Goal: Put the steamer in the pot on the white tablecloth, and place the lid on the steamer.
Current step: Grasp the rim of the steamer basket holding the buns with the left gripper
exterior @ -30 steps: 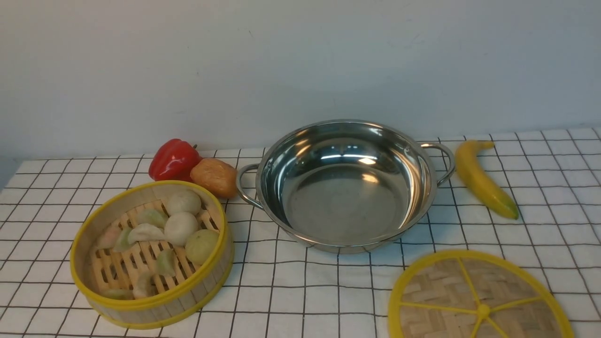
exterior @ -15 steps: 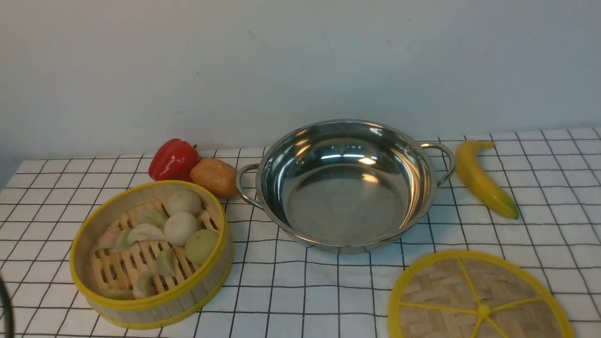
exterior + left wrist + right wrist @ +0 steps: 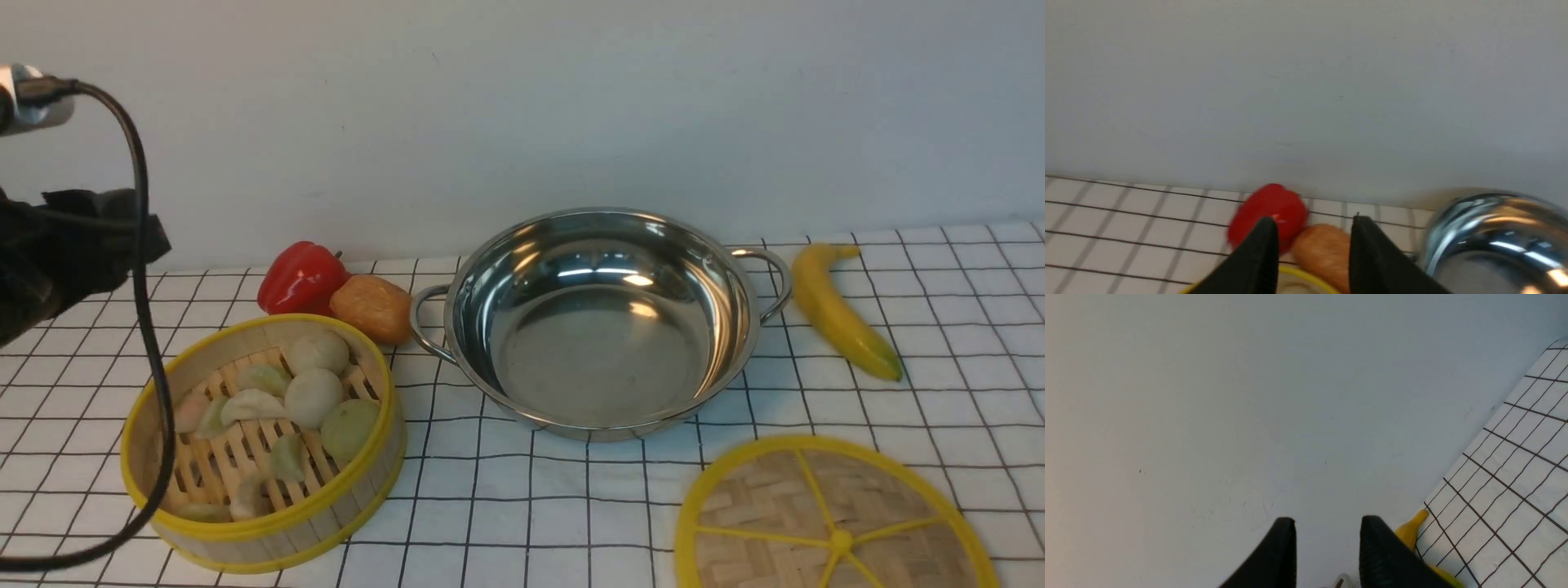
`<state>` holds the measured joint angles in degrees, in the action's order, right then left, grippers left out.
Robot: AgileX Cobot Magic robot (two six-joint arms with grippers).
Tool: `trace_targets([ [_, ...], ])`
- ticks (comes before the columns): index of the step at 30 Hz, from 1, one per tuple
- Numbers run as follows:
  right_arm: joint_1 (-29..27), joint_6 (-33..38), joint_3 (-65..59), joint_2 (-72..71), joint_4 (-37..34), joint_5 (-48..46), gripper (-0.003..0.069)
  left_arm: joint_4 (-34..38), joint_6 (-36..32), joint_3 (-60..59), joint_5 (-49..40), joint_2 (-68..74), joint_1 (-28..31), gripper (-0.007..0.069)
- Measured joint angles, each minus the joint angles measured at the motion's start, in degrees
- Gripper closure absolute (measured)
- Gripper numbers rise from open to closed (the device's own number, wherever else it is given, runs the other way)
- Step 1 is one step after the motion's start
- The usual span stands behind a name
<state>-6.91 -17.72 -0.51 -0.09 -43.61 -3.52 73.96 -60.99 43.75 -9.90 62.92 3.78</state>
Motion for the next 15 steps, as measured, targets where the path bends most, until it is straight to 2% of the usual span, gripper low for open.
trace_targets([
  [1, 0.0, 0.0, 0.0, 0.0, 0.0, 0.0, 0.0419, 0.8, 0.7, 0.4, -1.1, 0.1, 0.0, 0.0382],
  [5, 0.0, 0.0, 0.0, 0.0, 0.0, -0.9, 0.0419, 2.5, 7.6, 6.4, -20.0, 1.5, 0.0, 0.0382],
  [9, 0.0, 0.0, 0.0, 0.0, 0.0, -1.5, 0.0419, -4.3, 18.5, 10.6, -38.5, 3.1, 0.0, 0.0382],
  [10, 0.0, 0.0, 0.0, 0.0, 0.0, -1.6, 0.0419, -8.9, 23.4, 11.8, -42.1, 3.7, 0.0, 0.0382],
  [11, 0.0, 0.0, 0.0, 0.0, 0.0, -1.6, 0.0419, -9.8, 25.0, 11.8, -43.4, 3.8, 0.0, 0.0382],
  [14, 0.0, 0.0, 0.0, 0.0, 0.0, -2.3, 0.0419, -25.5, 36.1, 14.4, -49.0, 4.8, 0.0, 0.0382],
  [15, 0.0, 0.0, 0.0, 0.0, 0.0, -2.7, 0.0419, -36.4, 42.6, 15.8, -50.0, 5.1, 0.0, 0.0382],
])
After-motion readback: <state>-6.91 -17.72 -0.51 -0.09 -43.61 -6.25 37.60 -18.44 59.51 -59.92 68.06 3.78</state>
